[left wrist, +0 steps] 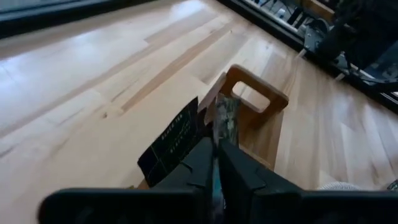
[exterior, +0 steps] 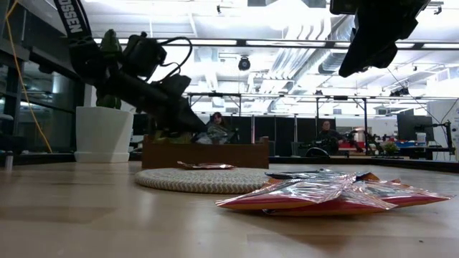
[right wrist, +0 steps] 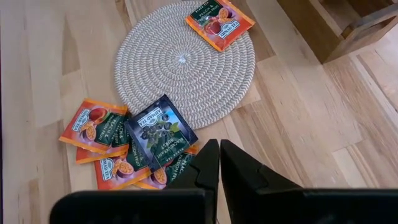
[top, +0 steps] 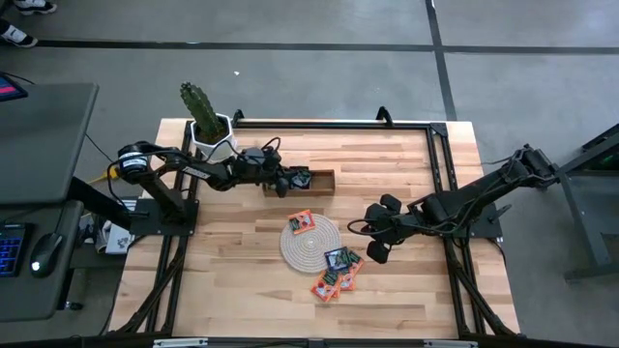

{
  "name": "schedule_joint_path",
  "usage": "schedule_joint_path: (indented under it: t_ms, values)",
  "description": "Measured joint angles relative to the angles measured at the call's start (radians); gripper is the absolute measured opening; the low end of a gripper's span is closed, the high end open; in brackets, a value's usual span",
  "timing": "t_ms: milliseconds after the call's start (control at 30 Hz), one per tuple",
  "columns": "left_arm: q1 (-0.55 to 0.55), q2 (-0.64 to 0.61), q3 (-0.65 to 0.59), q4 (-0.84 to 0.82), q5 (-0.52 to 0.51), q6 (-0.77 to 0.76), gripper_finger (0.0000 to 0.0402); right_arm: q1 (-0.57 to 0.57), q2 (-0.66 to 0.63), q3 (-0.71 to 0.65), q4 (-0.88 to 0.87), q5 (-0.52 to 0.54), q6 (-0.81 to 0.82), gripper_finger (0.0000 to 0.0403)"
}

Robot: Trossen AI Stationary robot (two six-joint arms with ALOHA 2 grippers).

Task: Pick & Place Tea
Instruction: Put the purple tea bag into the middle section of the wooden organizer

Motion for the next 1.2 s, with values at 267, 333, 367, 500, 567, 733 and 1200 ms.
schedule_joint_path:
  t_ms: [267, 333, 367, 500, 567, 733, 1200]
  values:
    - [0.0, 0.0, 0.0, 0.012, 0.036, 0.001, 0.013, 0.0, 0.0, 0.0, 0.0, 0.0, 0.0, 0.0012]
    - [0.0, 0.0, 0.0, 0.011, 0.054, 0.003, 0.015, 0.0, 0.0, 0.0, 0.0, 0.0, 0.0, 0.0012]
    - [0.0, 0.0, 0.0, 0.015, 0.058, 0.007, 0.0157, 0.0, 0.0, 0.0, 0.0, 0.0, 0.0, 0.0012]
    - [0.0, -0.028, -0.002, 0.027, 0.047, 0.027, 0.0169, 0.0, 0.0, 0.0, 0.0, 0.0, 0.0, 0.0012]
    - [0.001, -0.042, 0.0, 0.043, 0.029, 0.029, 0.0169, 0.0, 0.0, 0.0, 0.0, -0.001, 0.0, 0.0012]
    - [0.001, -0.042, -0.002, 0.023, 0.024, 0.029, 0.0169, 0.0, 0.0, 0.0, 0.0, -0.001, 0.0, 0.0012]
    - [0.001, -0.042, -0.002, 0.026, -0.08, 0.037, 0.0169, 0.0, 0.0, 0.0, 0.001, -0.001, -0.002, 0.0012]
